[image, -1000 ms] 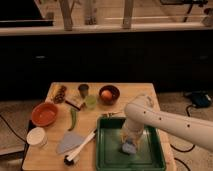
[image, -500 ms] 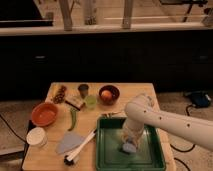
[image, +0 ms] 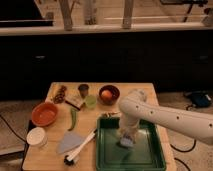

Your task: Wipe tray with sponge

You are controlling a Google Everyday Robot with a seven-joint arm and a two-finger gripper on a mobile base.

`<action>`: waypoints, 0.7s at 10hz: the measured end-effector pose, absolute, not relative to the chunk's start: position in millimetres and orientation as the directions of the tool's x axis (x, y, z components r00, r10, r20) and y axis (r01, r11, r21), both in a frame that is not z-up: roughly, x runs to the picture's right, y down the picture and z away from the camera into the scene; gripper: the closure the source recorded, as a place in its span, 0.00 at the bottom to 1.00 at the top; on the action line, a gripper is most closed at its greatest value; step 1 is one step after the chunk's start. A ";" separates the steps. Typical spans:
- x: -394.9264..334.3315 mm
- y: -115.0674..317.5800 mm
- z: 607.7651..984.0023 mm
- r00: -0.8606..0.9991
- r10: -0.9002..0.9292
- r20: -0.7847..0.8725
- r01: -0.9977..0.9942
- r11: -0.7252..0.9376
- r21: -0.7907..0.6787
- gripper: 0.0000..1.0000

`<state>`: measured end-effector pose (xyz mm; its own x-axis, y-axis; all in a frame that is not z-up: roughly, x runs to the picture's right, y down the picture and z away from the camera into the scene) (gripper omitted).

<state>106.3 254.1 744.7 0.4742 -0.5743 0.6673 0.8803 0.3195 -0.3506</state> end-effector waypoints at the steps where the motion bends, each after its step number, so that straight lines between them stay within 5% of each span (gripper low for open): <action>1: 96.3 255.8 746.3 0.453 -0.582 0.675 0.891 0.301 -0.339 1.00; 7: 72.5 312.5 719.3 0.293 -0.612 0.734 0.955 0.158 -0.250 1.00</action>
<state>72.5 312.5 719.3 0.2935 -0.6124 0.7341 0.9552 0.1577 -0.2503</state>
